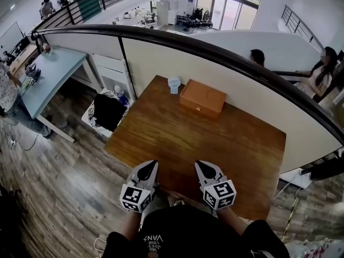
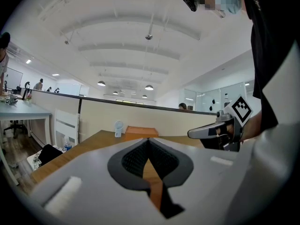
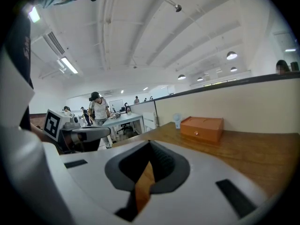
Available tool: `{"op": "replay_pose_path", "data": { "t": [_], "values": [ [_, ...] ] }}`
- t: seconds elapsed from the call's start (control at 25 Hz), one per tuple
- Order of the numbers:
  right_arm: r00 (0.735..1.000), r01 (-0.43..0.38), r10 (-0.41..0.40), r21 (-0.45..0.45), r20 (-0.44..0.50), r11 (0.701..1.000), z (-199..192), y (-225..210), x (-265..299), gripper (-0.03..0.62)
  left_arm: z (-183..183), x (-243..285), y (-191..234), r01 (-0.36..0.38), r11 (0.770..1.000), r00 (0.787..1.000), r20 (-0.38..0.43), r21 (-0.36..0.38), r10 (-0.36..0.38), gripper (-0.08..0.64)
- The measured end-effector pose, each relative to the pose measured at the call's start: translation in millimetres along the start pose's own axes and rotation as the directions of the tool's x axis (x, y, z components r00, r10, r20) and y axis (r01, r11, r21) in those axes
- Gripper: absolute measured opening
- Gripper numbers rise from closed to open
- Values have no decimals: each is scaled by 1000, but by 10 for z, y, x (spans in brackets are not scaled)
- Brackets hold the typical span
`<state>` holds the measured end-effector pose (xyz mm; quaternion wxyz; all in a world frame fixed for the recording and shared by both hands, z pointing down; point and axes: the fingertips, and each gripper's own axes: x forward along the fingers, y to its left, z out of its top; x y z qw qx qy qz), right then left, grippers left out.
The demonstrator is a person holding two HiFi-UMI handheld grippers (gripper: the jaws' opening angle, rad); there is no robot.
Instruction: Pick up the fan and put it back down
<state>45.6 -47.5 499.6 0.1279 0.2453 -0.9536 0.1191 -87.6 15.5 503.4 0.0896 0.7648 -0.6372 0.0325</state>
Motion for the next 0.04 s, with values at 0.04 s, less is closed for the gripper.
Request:
{"op": "replay_pose_path", "data": {
  "t": [0.04],
  "values": [
    [1000,0,0,0,-1,1000,2,2,4,11,-1,2,3,2,1000,1000,-1,-1,-2,11]
  ]
}}
